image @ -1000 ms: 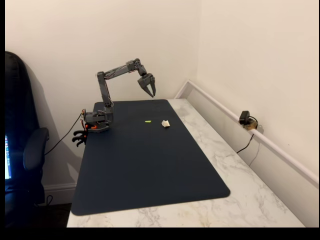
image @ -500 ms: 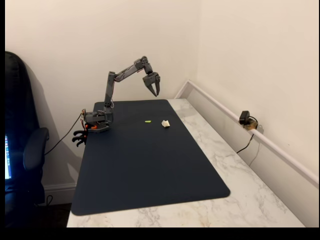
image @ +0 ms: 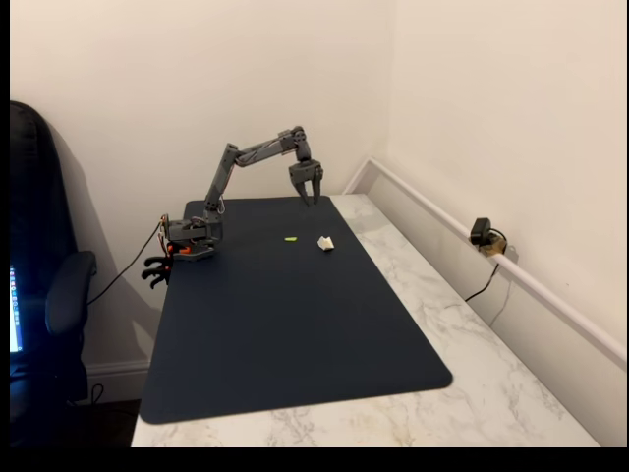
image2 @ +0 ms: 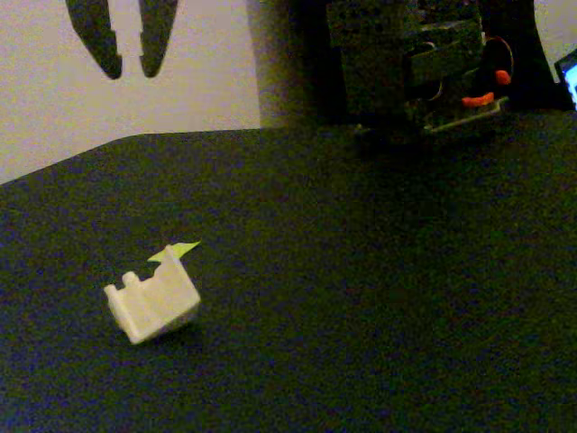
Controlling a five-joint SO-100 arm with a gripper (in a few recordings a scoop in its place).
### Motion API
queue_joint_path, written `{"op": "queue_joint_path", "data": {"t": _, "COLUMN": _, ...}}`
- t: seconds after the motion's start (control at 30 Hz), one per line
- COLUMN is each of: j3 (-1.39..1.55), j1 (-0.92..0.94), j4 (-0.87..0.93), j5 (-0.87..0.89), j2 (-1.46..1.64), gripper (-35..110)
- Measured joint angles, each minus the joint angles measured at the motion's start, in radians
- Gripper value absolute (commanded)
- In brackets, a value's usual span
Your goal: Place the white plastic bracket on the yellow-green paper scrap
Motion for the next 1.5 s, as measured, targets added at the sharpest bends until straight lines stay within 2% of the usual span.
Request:
{"op": "queue_joint_path", "data": {"t": 0.07, "j3": 0.000, "j1": -0.002, "j4": -0.017, "j5": 0.002, "j2": -0.037, "gripper": 22}}
{"op": "queue_joint_path", "data": {"t": 0.33, "j3": -0.043, "j1": -0.003, "j4": -0.066, "j5": 0.038, "j2": -0.224, "gripper": 24}}
{"op": "queue_joint_path", "data": {"t": 0.6, "j3": -0.425, "j1": -0.003, "j4": 0.017, "j5": 0.028, "j2": -0.543, "gripper": 27}}
{"op": "queue_joint_path", "data": {"t": 0.8, "j3": -0.546, "j1": -0.003, "j4": 0.020, "j5": 0.038, "j2": -0.580, "gripper": 27}}
{"op": "queue_joint_path", "data": {"t": 1.5, "j3": -0.549, "j1": -0.035, "j4": 0.023, "j5": 0.089, "j2": -0.606, "gripper": 30}}
